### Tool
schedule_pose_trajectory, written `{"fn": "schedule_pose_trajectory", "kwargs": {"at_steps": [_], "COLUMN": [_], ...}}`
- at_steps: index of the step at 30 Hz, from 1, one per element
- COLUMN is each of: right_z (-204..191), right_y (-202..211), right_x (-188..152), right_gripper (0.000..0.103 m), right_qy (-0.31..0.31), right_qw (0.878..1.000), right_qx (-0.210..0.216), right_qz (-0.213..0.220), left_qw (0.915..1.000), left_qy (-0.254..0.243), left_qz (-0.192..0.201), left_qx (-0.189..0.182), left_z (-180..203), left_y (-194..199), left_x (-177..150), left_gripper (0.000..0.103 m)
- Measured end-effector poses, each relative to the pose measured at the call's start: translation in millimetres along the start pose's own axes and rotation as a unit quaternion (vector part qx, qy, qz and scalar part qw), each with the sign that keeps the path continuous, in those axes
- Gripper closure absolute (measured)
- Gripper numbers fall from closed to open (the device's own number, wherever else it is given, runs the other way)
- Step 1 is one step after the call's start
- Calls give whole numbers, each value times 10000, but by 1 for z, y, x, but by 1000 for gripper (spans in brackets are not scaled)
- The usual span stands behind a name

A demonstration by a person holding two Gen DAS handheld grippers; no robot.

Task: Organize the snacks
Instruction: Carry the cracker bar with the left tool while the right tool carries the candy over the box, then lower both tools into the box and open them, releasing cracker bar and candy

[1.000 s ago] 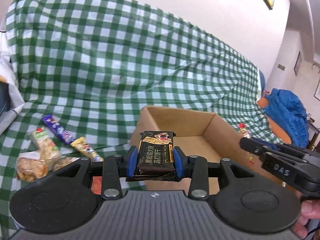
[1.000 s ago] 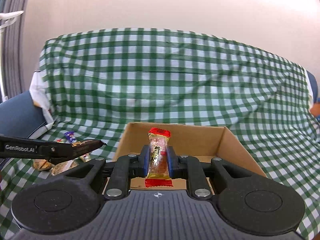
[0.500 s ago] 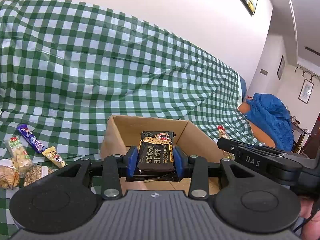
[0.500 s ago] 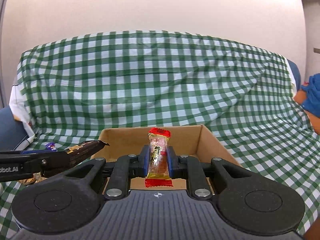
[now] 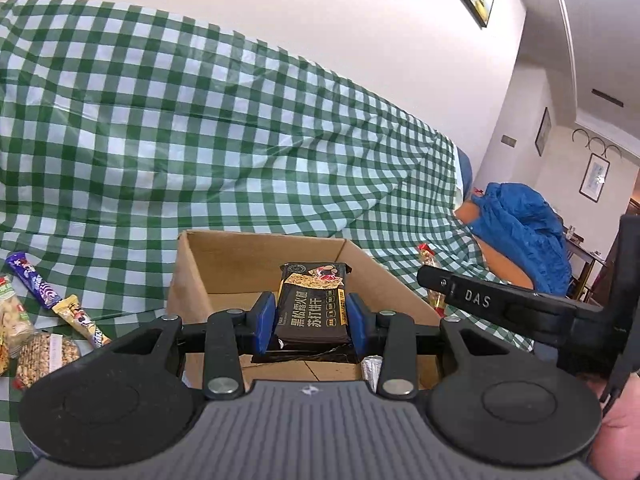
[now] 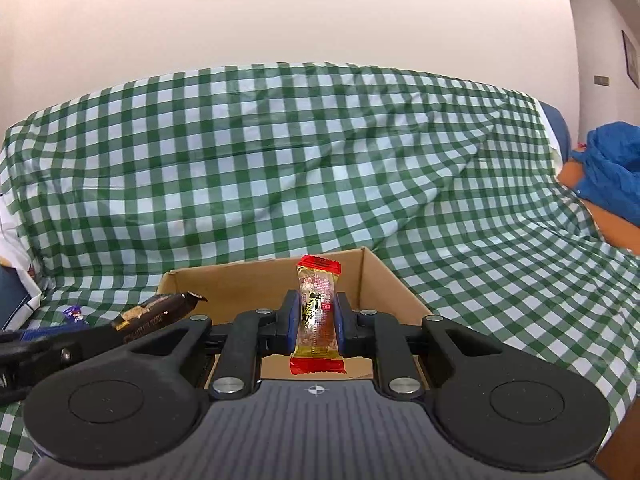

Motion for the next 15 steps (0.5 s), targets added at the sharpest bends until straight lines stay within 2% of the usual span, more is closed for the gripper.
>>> {"fn": "schedule_pose_trajectory", "kwargs": {"at_steps": [15], "right_z": [5], "right_y": [4], "right_x": [1], "right_gripper": [84], "right_qy": [-109], "right_qw": [9998], "right_qx": [-158], "right_qz": [92], "left_qw": [9999], "left_qy": [-59], "left_qz": [-11], "left_qx": [-102], "left_z": [11], "left_y": [-6], "left_x": [-5], "left_gripper": [60]}}
Point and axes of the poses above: each gripper's, at about its wrist camera, not at the fingertips, and y roughly against the way its jaws point, z to its right, x to its top, the point moved 4 cm from there along -y, roughly the way its jaws point, and after that the axes turned 3 degrees about x, right-handed, at the moved point
